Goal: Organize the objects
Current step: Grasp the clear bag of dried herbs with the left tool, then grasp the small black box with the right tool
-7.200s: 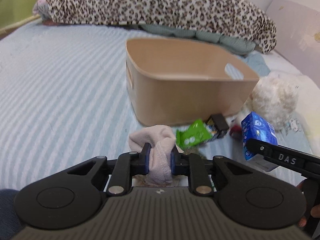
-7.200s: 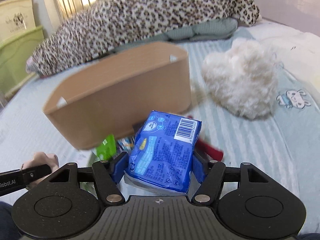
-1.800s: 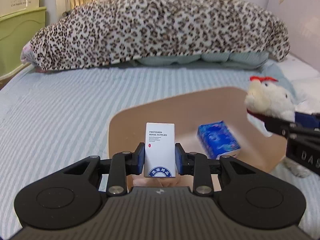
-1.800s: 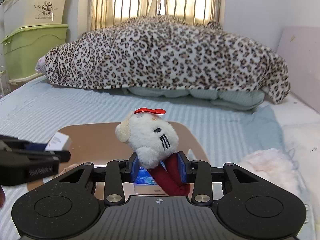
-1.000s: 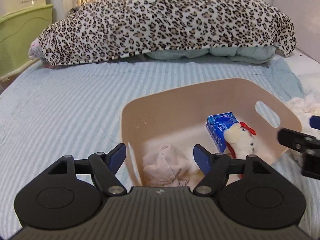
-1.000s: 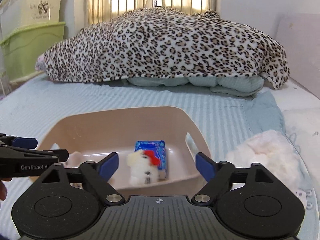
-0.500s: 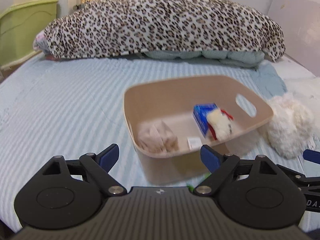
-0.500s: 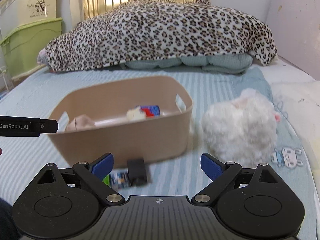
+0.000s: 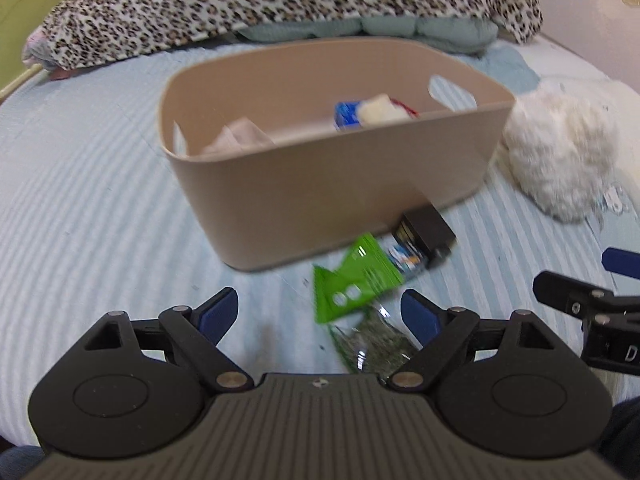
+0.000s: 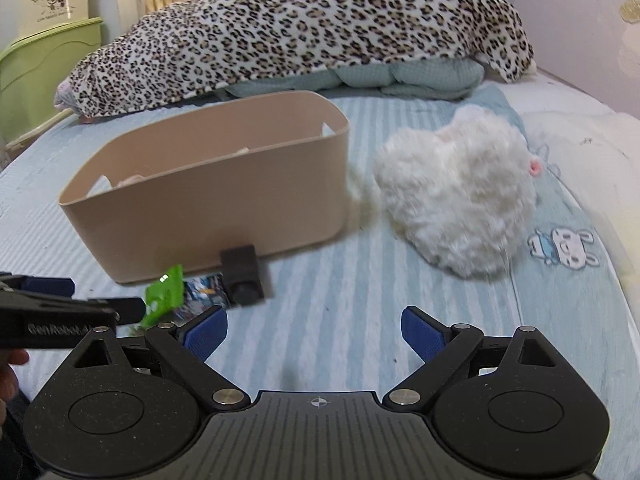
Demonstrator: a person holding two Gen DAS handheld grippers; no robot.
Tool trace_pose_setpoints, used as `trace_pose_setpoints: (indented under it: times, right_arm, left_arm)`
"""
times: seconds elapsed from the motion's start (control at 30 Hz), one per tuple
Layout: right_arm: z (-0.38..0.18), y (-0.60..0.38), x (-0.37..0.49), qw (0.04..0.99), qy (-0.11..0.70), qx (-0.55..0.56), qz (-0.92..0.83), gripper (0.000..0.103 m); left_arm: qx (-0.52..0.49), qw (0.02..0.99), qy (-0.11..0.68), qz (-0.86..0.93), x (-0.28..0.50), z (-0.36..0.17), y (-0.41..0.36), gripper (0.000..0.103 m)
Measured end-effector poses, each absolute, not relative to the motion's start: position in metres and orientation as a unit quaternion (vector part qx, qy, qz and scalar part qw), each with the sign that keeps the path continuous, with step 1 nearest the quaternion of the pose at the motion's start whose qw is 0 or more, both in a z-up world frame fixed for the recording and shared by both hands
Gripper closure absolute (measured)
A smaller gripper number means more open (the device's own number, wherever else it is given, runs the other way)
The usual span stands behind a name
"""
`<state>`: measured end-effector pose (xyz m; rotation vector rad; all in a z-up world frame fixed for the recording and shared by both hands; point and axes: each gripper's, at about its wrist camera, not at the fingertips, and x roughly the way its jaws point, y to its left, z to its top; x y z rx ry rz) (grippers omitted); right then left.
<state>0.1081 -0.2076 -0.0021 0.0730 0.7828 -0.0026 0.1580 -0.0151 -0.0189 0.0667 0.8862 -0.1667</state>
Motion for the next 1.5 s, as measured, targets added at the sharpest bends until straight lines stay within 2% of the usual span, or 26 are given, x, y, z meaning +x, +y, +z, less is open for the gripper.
trace_pose_setpoints:
  times: [0.27,0.33,0.4,0.5,0.67,0.8,1.03,1.27,1.37,1.43,1.5]
  right_arm:
    - [-0.016,-0.212,0.11,0.919,0.393,0.04,-0.004,0.008]
    - [-0.019,-0.21,0.111,0.917,0.397,0.038,-0.001,0.008]
    - [-0.022,-0.208,0.113,0.916,0.4,0.035,0.002,0.008]
    - [-0.026,-0.206,0.116,0.914,0.405,0.033,0.008,0.008]
    - [-0.034,-0.199,0.124,0.911,0.411,0.028,0.018,0.008]
    - [-0.037,-0.192,0.132,0.91,0.412,0.02,0.028,0.008]
    - [-0.04,-0.183,0.153,0.915,0.4,0.022,0.042,0.01]
    - [-0.05,-0.169,0.182,0.919,0.392,0.008,0.046,0.023]
    - [-0.056,-0.167,0.192,0.918,0.393,0.017,0.046,0.025]
    - [-0.06,-0.167,0.197,0.919,0.392,0.027,0.042,0.033]
    - [-0.063,-0.165,0.2,0.917,0.394,0.039,0.049,0.055]
  left_arm:
    - [0.019,0.876,0.474,-0.086,0.163,-0.046,-0.021,0.015]
    - [0.02,0.873,0.478,-0.095,0.163,-0.048,-0.02,0.022]
    - [0.028,0.866,0.49,-0.1,0.163,-0.05,-0.02,0.037]
    - [0.041,0.863,0.492,-0.105,0.162,-0.053,-0.018,0.047]
    - [0.042,0.864,0.489,-0.117,0.167,-0.051,-0.009,0.059]
    - [0.042,0.863,0.49,-0.12,0.173,-0.052,-0.003,0.072]
    - [0.028,0.859,0.499,-0.115,0.184,-0.049,0.013,0.074]
    - [0.013,0.855,0.501,-0.136,0.183,-0.048,0.021,0.076]
    - [0.008,0.853,0.502,-0.142,0.183,-0.049,0.023,0.076]
    - [0.005,0.855,0.501,-0.137,0.183,-0.049,0.025,0.076]
    - [0.004,0.856,0.5,-0.133,0.183,-0.049,0.025,0.076]
